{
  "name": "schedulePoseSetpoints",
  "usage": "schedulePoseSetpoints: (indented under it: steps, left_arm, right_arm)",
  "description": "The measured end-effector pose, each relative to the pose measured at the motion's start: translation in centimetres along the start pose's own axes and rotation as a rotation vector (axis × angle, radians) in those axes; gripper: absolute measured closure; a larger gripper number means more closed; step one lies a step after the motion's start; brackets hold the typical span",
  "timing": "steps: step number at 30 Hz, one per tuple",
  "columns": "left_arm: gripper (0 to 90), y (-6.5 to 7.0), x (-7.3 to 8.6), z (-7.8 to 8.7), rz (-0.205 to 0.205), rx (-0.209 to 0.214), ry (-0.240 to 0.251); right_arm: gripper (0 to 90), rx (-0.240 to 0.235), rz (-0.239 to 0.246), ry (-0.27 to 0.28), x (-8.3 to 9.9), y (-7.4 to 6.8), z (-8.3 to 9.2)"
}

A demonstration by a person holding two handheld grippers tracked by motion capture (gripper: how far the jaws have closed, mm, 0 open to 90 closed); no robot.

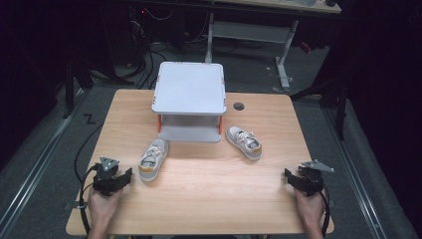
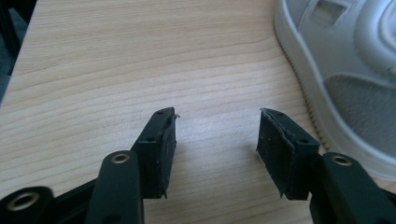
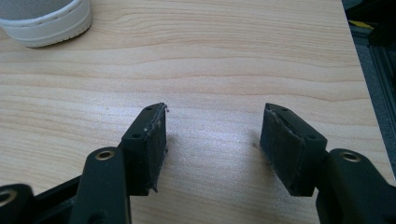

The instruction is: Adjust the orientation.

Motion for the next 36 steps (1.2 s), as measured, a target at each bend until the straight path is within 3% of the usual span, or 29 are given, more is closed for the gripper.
schedulePoseSetpoints:
  steps: [3, 9, 11, 16, 17, 21, 23, 25, 31, 36]
  left_arm:
    - [53.9, -0.1, -0.4, 0.4, 0.013, -0.012, 0.012]
    - [57.9, -0.2, -1.3, 1.6, 0.027, 0.011, 0.037]
    - [57.9, -0.3, -2.1, 2.5, 0.056, 0.013, 0.063]
    - [54.7, 0.1, -3.3, 3.4, 0.067, 0.060, 0.086]
    - [53.9, 0.5, -3.8, 3.5, 0.065, 0.091, 0.080]
    - [52.0, 1.3, -4.5, 3.2, 0.051, 0.134, 0.071]
    - [49.2, 1.8, -5.1, 2.8, 0.059, 0.182, 0.047]
    - [48.6, 2.5, -5.9, 2.1, 0.044, 0.212, 0.015]
    - [52.8, 3.7, -6.5, 0.3, -0.041, 0.195, -0.047]
    - [55.7, 3.9, -6.4, -0.6, -0.071, 0.183, -0.087]
  right_arm:
    - [41.8, 0.002, 0.002, 0.000, 0.0, 0.0, 0.0]
    - [41.8, 0.002, 0.002, 0.000, 0.0, 0.0, 0.0]
    - [41.9, 0.001, 0.001, 0.000, 0.0, 0.0, 0.0]
    - [41.9, 0.002, 0.003, 0.000, 0.0, 0.0, 0.0]
    - [41.9, 0.002, 0.003, 0.000, 0.0, 0.0, 0.0]
    - [41.9, 0.002, 0.002, 0.001, 0.0, 0.0, 0.0]
    - [41.7, 0.001, 0.002, 0.001, 0.0, 0.0, 0.0]
    - [41.6, -0.002, -0.006, 0.002, 0.0, 0.1, 0.0]
    - [41.6, -0.003, -0.009, 0.002, 0.0, 0.1, 0.0]
    - [41.6, -0.003, -0.010, 0.002, 0.0, 0.1, 0.1]
Point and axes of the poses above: each handheld gripper's, and its own axes: z roughly backward along the jaws, x roughly out of its underside, y roughly to its right, the point moved 3 cm from there along -z, roughly forward along the jaws, and after that the axes turned 11 degrees about y, right-handed, at the moved point
